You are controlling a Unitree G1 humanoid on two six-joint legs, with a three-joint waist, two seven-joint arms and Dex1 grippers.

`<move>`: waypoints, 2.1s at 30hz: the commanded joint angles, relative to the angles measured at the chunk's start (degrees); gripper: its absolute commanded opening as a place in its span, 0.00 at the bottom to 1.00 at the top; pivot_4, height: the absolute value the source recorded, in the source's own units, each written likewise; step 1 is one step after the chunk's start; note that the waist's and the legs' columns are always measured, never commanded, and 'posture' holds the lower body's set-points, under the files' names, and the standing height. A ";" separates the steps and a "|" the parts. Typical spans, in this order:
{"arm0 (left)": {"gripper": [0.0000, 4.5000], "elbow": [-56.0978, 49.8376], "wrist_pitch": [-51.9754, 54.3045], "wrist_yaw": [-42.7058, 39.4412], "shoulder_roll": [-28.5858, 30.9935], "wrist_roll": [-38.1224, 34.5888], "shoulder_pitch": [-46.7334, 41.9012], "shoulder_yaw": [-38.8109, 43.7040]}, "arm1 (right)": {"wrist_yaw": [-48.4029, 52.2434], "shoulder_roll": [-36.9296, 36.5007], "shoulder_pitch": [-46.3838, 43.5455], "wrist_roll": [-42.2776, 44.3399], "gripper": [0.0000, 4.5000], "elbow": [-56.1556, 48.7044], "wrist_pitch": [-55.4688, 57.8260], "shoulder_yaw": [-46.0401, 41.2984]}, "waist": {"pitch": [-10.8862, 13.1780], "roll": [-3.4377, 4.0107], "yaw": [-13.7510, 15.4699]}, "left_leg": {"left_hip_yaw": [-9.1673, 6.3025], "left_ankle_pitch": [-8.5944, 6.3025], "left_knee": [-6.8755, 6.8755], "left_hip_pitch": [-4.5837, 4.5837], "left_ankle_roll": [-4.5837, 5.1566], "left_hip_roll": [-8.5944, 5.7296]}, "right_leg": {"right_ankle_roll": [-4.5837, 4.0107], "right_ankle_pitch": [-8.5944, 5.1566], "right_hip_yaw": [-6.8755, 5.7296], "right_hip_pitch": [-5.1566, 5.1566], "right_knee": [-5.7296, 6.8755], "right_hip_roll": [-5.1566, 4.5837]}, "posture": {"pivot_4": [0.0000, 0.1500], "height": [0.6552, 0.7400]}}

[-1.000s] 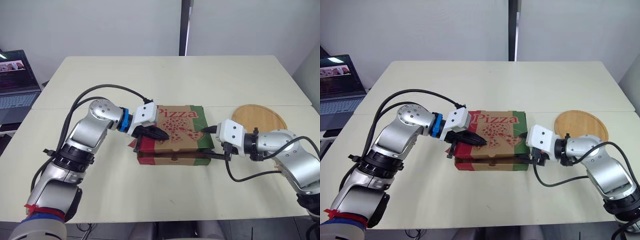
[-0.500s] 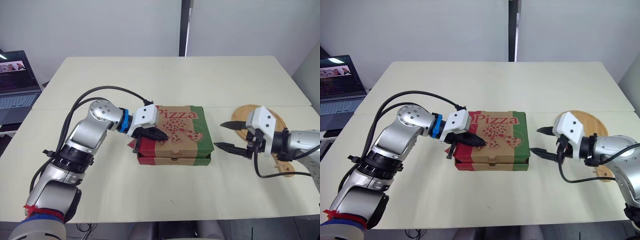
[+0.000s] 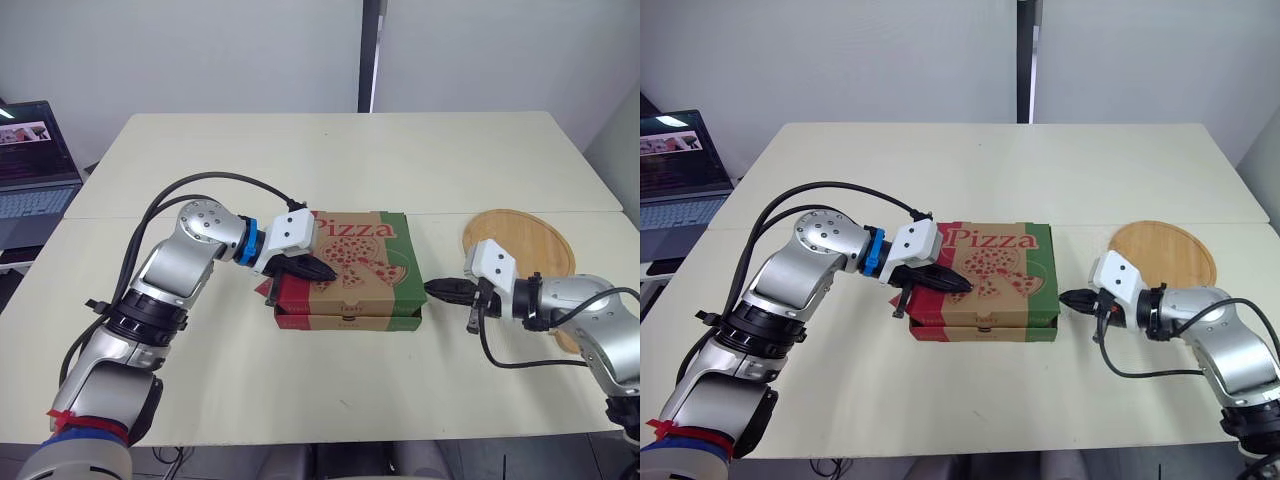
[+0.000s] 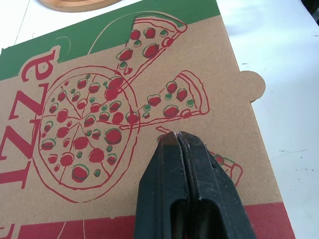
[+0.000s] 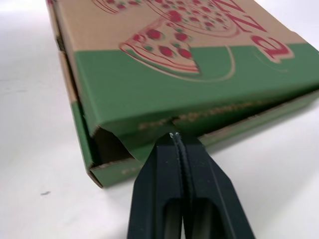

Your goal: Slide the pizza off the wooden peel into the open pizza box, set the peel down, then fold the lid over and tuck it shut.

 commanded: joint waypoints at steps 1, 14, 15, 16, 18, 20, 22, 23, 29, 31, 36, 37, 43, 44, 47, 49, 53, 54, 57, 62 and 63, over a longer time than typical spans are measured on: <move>0.00 -0.35 0.26 0.46 0.75 0.99 0.11 0.18 | 1.30 1.08 -1.40 2.99 0.00 -1.50 0.96 -0.28 | 0.00 0.00 0.00 | -0.01 0.00 0.00 0.00 0.00 0.00 | 0.00 0.00 0.00 0.00 0.00 0.00 | 1.00 1.00; 0.00 -0.71 0.26 0.68 1.05 1.19 0.61 0.16 | 1.59 -2.65 -0.12 -0.94 0.00 -0.30 -0.36 0.62 | 0.00 0.00 0.02 | -0.01 0.00 0.00 -0.01 0.00 0.00 | 0.00 0.00 0.00 -0.01 0.00 0.01 | 1.00 1.00; 0.00 -0.81 0.25 0.69 1.09 1.24 0.75 0.12 | 1.30 -3.13 0.01 -1.84 0.00 0.26 -1.06 0.36 | 0.00 0.00 0.02 | 0.00 0.00 0.00 -0.01 0.00 0.00 | 0.00 0.00 0.00 -0.01 0.00 0.01 | 1.00 1.00; 0.00 -0.94 0.27 0.70 1.16 1.28 0.91 0.10 | 1.06 -3.49 -0.12 -1.90 0.00 0.76 -1.25 -0.69 | 0.00 0.00 0.01 | 0.00 0.00 0.00 -0.01 0.00 0.00 | 0.00 0.00 0.00 -0.01 0.00 0.01 | 1.00 1.00; 0.00 -1.26 0.41 0.71 1.32 1.28 1.21 0.14 | 1.17 -4.04 -0.48 -0.58 0.00 0.97 -0.58 -3.15 | 0.00 0.00 0.02 | 0.01 0.00 0.00 0.00 0.00 0.00 | 0.00 0.00 0.01 -0.01 0.00 0.01 | 1.00 1.00; 0.00 -1.52 0.48 0.70 1.44 1.25 1.44 0.19 | 0.94 -4.11 -0.96 0.40 0.00 1.00 -0.11 -5.04 | 0.00 0.00 0.02 | 0.00 0.00 0.00 -0.01 0.00 0.00 | 0.00 0.00 0.00 -0.02 0.00 0.01 | 1.00 1.00; 0.00 -1.56 0.50 0.71 1.50 1.22 1.53 0.23 | 0.31 -3.44 -2.28 1.31 0.00 0.62 0.64 -6.23 | 0.00 0.00 0.00 | 0.01 0.00 0.00 -0.01 0.00 0.00 | 0.00 0.00 0.02 -0.01 0.00 0.00 | 1.00 1.00; 0.00 -1.51 0.48 0.70 1.51 1.22 1.53 0.22 | 0.00 -2.83 -3.00 1.69 0.00 0.18 1.00 -6.26 | 0.00 0.00 0.00 | 0.01 0.00 0.00 0.00 0.00 0.00 | 0.00 0.00 0.02 -0.01 0.00 0.00 | 1.00 1.00; 0.00 -1.04 0.27 0.94 1.04 0.90 1.20 0.59 | -1.81 2.92 -7.70 0.23 0.00 -3.39 1.56 1.79 | 0.00 0.00 -0.09 | 0.00 0.00 -0.01 -0.01 0.00 0.02 | 0.00 0.00 0.01 -0.01 0.00 0.01 | 1.00 1.00; 0.00 -1.25 0.45 1.04 1.07 0.58 1.27 0.92 | -2.36 5.34 -9.62 -1.02 0.00 -2.78 1.34 4.90 | 0.00 0.00 -0.11 | -0.01 0.00 -0.01 0.00 0.00 0.02 | 0.00 0.00 0.00 -0.02 0.01 0.01 | 1.00 1.00; 0.00 -2.71 1.88 1.78 1.39 -1.19 2.14 2.75 | -2.04 9.35 -12.61 -4.13 0.00 -0.06 -0.79 10.42 | 0.00 0.00 -0.07 | -0.03 0.00 0.00 -0.02 0.00 0.00 | 0.00 0.00 0.00 -0.03 0.00 0.01 | 1.00 1.00; 0.00 -3.27 2.50 2.07 1.47 -1.77 2.33 3.42 | -2.11 10.19 -13.24 -4.61 0.00 0.49 -1.18 11.25 | 0.00 0.00 -0.06 | -0.03 0.00 0.00 -0.02 -0.01 -0.01 | 0.00 0.00 0.00 -0.03 -0.01 0.00 | 1.00 1.00; 0.00 -5.98 6.80 4.07 4.74 -5.55 3.66 9.97 | -1.92 14.42 -15.89 -6.99 0.00 3.14 -3.19 14.99 | 0.00 0.00 -0.20 | -0.04 0.01 0.00 -0.03 -0.01 0.01 | 0.00 0.00 0.00 -0.12 0.04 0.01 | 1.00 1.00; 0.00 -5.49 6.16 4.39 6.28 -5.10 4.14 11.11 | -1.75 14.80 -16.23 -7.47 0.00 3.74 -3.78 15.51 | 0.00 0.01 -0.23 | -0.04 0.01 -0.01 -0.03 -0.01 0.02 | 0.00 0.00 0.00 -0.12 0.03 0.01 | 1.00 1.00; 0.00 -3.11 3.59 4.50 10.52 -3.59 5.50 13.17 | -1.21 15.28 -16.75 -8.38 0.00 4.86 -4.93 16.12 | -0.01 0.02 -0.31 | -0.03 0.00 -0.04 -0.03 -0.01 0.03 | -0.01 0.00 0.02 -0.19 0.05 0.02 | 1.00 1.00; 0.00 -0.72 1.61 4.39 13.49 -2.45 6.48 14.17 | -0.97 15.37 -16.89 -8.55 0.00 5.19 -5.29 16.13 | 0.00 0.02 -0.26 | -0.02 0.00 -0.05 -0.03 -0.01 0.02 | -0.01 0.00 0.03 -0.20 0.05 0.02 | 1.00 1.00; 0.00 3.01 -6.21 3.10 18.47 1.56 10.02 12.99 | -0.34 15.36 -16.99 -8.71 0.00 5.56 -5.79 16.14 | 0.00 0.03 -0.24 | -0.02 0.00 -0.06 -0.04 -0.01 0.01 | -0.01 0.00 0.03 -0.21 0.04 0.02 | 1.00 1.00; 0.00 2.66 -6.27 3.11 18.27 1.23 10.90 12.96 | -0.16 15.37 -17.03 -8.74 0.00 5.67 -5.83 16.16 | 0.00 0.03 -0.23 | -0.01 0.00 -0.06 -0.04 -0.01 0.01 | -0.01 0.00 0.03 -0.21 0.04 0.02 | 1.00 1.00; 0.00 0.93 -4.66 3.75 16.24 -0.43 12.02 13.04 | 0.26 15.40 -17.17 -8.90 0.00 5.94 -6.02 16.24 | 0.00 0.02 0.08 | -0.04 0.00 -0.04 -0.10 -0.01 0.00 | -0.01 0.00 0.01 -0.21 0.03 0.01 | 1.00 1.00; 0.00 0.32 -3.74 4.44 13.00 -0.28 11.53 11.75 | 1.15 15.15 -16.95 -9.00 0.00 5.83 -6.04 16.17 | 0.00 0.02 -0.20 | -0.02 0.00 -0.02 -0.08 -0.01 0.00 | -0.01 0.00 0.01 -0.19 0.06 0.01 | 1.00 1.00; 0.00 0.23 -3.58 4.40 12.54 -0.37 11.39 11.59 | 1.32 15.06 -16.81 -8.99 0.00 5.69 -5.99 16.10 | 0.00 0.02 -0.23 | -0.03 0.00 -0.03 -0.09 -0.01 0.01 | -0.01 0.00 0.01 -0.21 0.07 0.02 | 1.00 1.00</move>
